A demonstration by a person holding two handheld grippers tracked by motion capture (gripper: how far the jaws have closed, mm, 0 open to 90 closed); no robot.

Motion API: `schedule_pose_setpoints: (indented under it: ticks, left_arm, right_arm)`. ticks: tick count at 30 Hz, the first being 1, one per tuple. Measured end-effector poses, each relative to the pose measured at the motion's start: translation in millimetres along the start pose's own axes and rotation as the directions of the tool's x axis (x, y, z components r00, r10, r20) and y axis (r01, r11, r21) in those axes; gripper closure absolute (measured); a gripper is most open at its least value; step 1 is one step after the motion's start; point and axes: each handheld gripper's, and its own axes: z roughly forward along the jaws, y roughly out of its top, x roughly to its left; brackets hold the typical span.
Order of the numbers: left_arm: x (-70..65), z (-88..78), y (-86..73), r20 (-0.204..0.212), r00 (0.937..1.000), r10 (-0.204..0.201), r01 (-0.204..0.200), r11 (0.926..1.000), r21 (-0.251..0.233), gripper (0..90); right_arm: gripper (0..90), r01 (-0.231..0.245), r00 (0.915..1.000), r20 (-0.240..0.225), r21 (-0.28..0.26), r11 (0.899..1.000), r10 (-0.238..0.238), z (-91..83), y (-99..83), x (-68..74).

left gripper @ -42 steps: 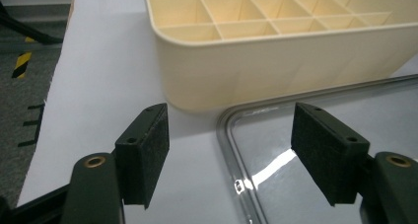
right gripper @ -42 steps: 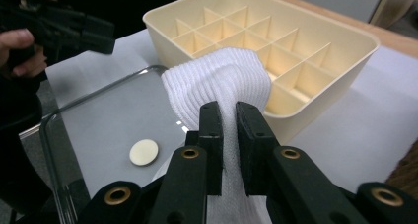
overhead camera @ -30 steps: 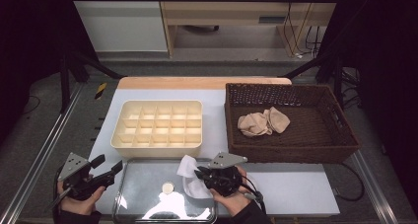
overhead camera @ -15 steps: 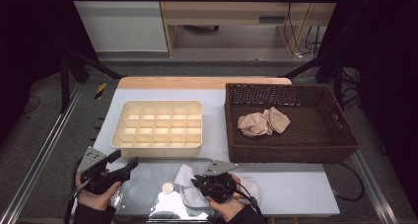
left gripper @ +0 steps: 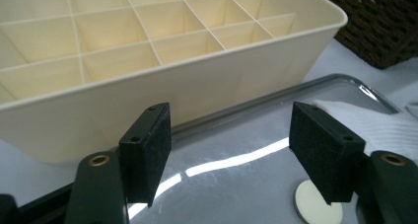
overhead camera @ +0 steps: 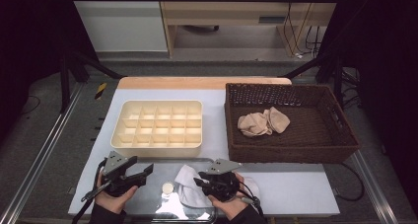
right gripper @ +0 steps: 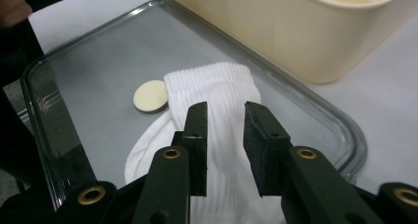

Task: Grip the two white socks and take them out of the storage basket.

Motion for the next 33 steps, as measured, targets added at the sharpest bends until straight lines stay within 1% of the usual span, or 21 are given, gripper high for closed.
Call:
schedule_pose_setpoints:
  ticks: [2, 3, 6, 8, 11, 13, 14, 15, 16, 17, 18, 19, 21, 22, 25, 26, 27, 28, 29, 33]
  left_arm:
    - [-2.4, 1.7, -1.5, 0.006, 1.0000, 0.006, -0.006, 0.9999, 0.009, 32.9]
    - [-4.3, 2.8, -2.6, 0.013, 0.9998, 0.012, -0.013, 0.9998, 0.018, 33.7]
    - [-11.3, 6.3, -6.2, 0.041, 0.9991, 0.013, -0.015, 0.9992, 0.036, 36.2]
    - [-14.4, 7.2, -7.7, 0.052, 0.9985, 0.018, -0.020, 0.9988, 0.045, 37.1]
    - [-17.8, 8.4, -9.4, 0.064, 0.9979, 0.012, -0.015, 0.9989, 0.044, 38.8]
    - [-21.0, 9.5, -10.9, 0.078, 0.9968, 0.017, -0.021, 0.9986, 0.049, 39.4]
    - [-24.0, 10.2, -12.5, 0.093, 0.9955, 0.018, -0.023, 0.9982, 0.055, 39.9]
    - [-24.0, 10.2, -12.5, 0.093, 0.9955, 0.018, -0.023, 0.9982, 0.055, 40.2]
    - [-25.5, 10.4, -13.3, 0.098, 0.9950, 0.020, -0.026, 0.9980, 0.058, 40.2]
    - [-29.0, 11.1, -15.0, 0.109, 0.9938, 0.021, -0.029, 0.9974, 0.065, 41.2]
    - [-29.0, 11.1, -15.0, 0.109, 0.9938, 0.021, -0.029, 0.9974, 0.065, 41.2]
    - [-33.4, 11.7, -16.7, 0.118, 0.9925, 0.032, -0.040, 0.9968, 0.069, 41.3]
    - [-37.6, 12.9, -17.9, 0.131, 0.9907, 0.036, -0.046, 0.9961, 0.076, 41.5]
    - [-37.6, 12.9, -17.9, 0.131, 0.9907, 0.036, -0.046, 0.9961, 0.076, 41.8]
    - [-44.7, 15.4, -19.6, 0.148, 0.9881, 0.043, -0.057, 0.9945, 0.089, 42.2]
    - [-46.6, 16.1, -20.0, 0.150, 0.9877, 0.043, -0.057, 0.9942, 0.090, 42.4]
    - [-51.3, 17.7, -20.8, 0.156, 0.9865, 0.051, -0.067, 0.9928, 0.099, 42.7]
    - [-53.6, 18.8, -21.2, 0.157, 0.9860, 0.054, -0.071, 0.9924, 0.101, 42.9]
    - [-53.6, 18.8, -21.2, 0.157, 0.9860, 0.054, -0.071, 0.9924, 0.101, 43.4]
    - [-61.4, 25.7, -24.7, 0.171, 0.9833, 0.063, -0.086, 0.9879, 0.129, 44.3]
  right_arm:
    - [71.6, 0.003, 1.0000, 0.003, -0.003, 1.000, -0.002, -1.2, 0.3, -0.1]
    - [71.5, 0.006, 1.0000, 0.007, -0.004, 1.000, -0.006, -2.0, 0.6, 0.1]
    - [71.1, 0.013, 0.9999, 0.009, 0.009, 1.000, -0.013, -1.2, 0.5, 0.5]
    - [71.2, 0.021, 0.9997, 0.010, 0.009, 1.000, -0.021, -0.4, 0.3, 1.2]
    - [72.0, 0.022, 0.9997, 0.014, 0.012, 1.000, -0.022, 1.1, 0.5, 1.7]
    - [72.2, 0.018, 0.9998, 0.010, 0.018, 1.000, -0.019, 2.9, 0.3, 1.1]
    - [72.6, 0.008, 1.0000, 0.002, 0.029, 1.000, -0.009, 4.1, 0.1, 0.8]
    - [72.6, 0.008, 1.0000, 0.002, 0.029, 1.000, -0.009, 4.1, 0.1, 0.8]
    - [73.3, -0.002, 1.0000, -0.005, 0.037, 0.999, 0.002, 5.1, -0.5, 0.3]
    - [74.3, -0.003, 1.0000, -0.001, 0.046, 0.999, 0.003, 7.4, -1.8, 0.3]
    - [74.3, -0.003, 1.0000, -0.001, 0.046, 0.999, 0.003, 7.4, -1.8, 0.3]
    - [76.4, -0.001, 1.0000, 0.010, 0.054, 0.999, 0.000, 9.4, -2.7, -0.1]
    - [77.8, -0.006, 1.0000, 0.007, 0.062, 0.998, 0.006, 10.9, -3.5, -1.2]
    - [77.8, -0.006, 1.0000, 0.007, 0.062, 0.998, 0.006, 10.9, -3.5, -1.2]
    - [80.1, -0.018, 0.9998, 0.001, 0.067, 0.998, 0.017, 12.2, -4.4, -2.0]
    - [79.6, -0.017, 0.9998, 0.003, 0.071, 0.997, 0.017, 12.9, -4.8, -2.2]
    - [77.4, -0.019, 0.9998, 0.005, 0.073, 0.997, 0.018, 14.9, -5.6, -1.8]
    - [77.4, -0.016, 0.9999, 0.008, 0.076, 0.997, 0.015, 15.7, -5.9, -1.9]
    - [77.3, -0.015, 0.9999, 0.007, 0.075, 0.997, 0.015, 17.0, -6.3, -2.0]
    - [79.8, -0.016, 0.9999, 0.006, 0.090, 0.996, 0.016, 20.1, -7.4, -2.1]
